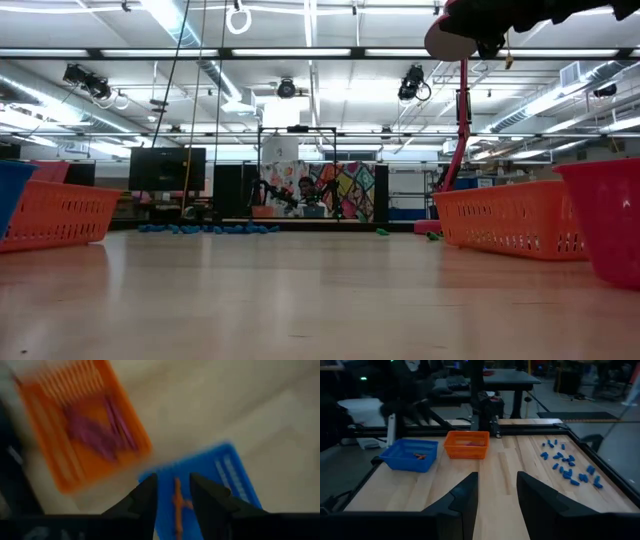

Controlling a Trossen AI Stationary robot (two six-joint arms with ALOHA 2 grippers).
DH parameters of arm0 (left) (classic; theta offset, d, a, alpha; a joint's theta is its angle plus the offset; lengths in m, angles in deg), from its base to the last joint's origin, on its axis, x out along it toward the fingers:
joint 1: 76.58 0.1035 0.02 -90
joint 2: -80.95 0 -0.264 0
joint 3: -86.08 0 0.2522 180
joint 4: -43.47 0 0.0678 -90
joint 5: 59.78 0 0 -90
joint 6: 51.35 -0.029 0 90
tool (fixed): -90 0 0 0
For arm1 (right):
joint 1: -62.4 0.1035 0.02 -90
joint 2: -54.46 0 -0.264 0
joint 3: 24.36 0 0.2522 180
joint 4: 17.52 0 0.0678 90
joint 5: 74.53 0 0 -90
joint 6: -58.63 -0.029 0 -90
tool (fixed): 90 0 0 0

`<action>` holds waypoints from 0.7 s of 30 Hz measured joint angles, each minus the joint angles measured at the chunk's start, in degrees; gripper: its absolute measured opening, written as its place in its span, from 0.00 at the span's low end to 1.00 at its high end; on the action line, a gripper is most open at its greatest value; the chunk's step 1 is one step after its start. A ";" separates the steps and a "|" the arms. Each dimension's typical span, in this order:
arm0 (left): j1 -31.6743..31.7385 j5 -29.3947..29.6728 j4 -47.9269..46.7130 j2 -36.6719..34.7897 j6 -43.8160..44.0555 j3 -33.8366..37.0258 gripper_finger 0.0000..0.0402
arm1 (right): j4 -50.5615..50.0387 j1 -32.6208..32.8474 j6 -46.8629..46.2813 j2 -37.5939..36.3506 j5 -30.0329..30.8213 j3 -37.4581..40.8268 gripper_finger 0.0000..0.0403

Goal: Sort crayons
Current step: Return to Home Position

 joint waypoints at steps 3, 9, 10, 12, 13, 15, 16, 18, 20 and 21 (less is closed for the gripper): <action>0.57 6.90 -7.92 -0.10 -2.01 -2.24 0.29 | 1.38 -2.51 0.01 -2.67 -1.75 1.76 0.33; 2.55 19.52 -11.34 -4.03 -9.46 -0.89 0.21 | -1.06 -8.80 -2.16 -13.33 -8.40 4.33 0.28; 3.27 20.85 -11.25 -4.98 -11.27 -0.39 0.20 | -1.58 -9.57 -2.60 -14.96 -8.59 4.65 0.27; 4.94 22.70 -11.23 -7.26 -15.15 0.52 0.16 | -1.99 -10.94 -3.19 -18.01 -8.54 5.24 0.26; 5.72 23.81 -11.27 -8.32 -17.23 1.07 0.14 | -2.88 -11.57 -3.29 -19.31 -8.55 5.50 0.26; 7.42 26.70 -11.25 -10.33 -21.82 2.09 0.11 | -5.49 -12.76 -3.38 -21.96 -8.52 5.73 0.25; 8.14 28.37 -11.18 -11.43 -23.96 2.72 0.10 | -6.73 -13.36 -3.36 -23.20 -8.44 5.73 0.25; 9.30 31.69 -11.18 -13.60 -27.73 4.27 0.07 | -8.87 -14.49 -3.28 -25.78 -7.88 5.73 0.25; 10.30 34.84 -11.17 -16.18 -30.85 6.28 0.05 | -10.28 -15.55 -2.80 -28.29 -6.59 5.73 0.25; 10.77 36.13 -11.19 -17.58 -32.23 7.50 0.03 | -11.34 -16.01 -2.51 -29.57 -5.67 5.73 0.25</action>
